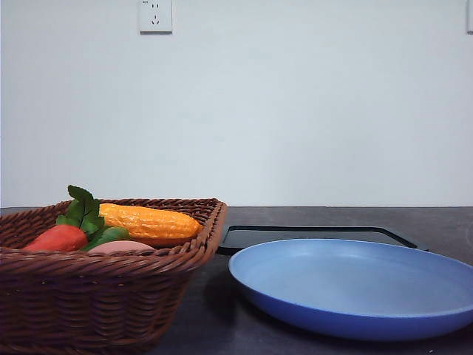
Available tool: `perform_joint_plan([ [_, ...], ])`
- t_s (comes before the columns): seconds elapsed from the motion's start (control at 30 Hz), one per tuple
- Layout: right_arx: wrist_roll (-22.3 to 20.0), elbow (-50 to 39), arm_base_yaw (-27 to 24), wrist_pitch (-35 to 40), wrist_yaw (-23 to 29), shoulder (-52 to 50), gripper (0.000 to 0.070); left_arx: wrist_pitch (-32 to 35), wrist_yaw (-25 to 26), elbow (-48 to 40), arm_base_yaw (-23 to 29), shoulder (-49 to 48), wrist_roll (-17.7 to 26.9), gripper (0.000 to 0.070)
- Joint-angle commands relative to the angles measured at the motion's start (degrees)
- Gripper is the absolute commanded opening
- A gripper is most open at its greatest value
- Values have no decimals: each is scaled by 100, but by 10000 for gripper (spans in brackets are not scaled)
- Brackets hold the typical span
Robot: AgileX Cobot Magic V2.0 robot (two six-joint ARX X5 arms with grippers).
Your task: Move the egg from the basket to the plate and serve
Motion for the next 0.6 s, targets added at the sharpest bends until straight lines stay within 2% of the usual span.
perform_joint_plan([
  [0.0,658,-4,15,61,-72,0,0,-9,219,-72,9,-9,-739,0],
  [0.13,932,28,15,32,-270,0,0,-7,682,-72,11,-9,-1066,0],
  [0.3,1228,434,15,-515,-336,14,0,-13,1537,90,11,9,-1082,0],
  [0.47,1224,1115,11,-1122,-280,355,0,-74,1634,480,9,276,-1070,0],
  [0.57,1214,1576,11,-1432,-289,763,0,-100,1856,780,9,676,-992,0],
])
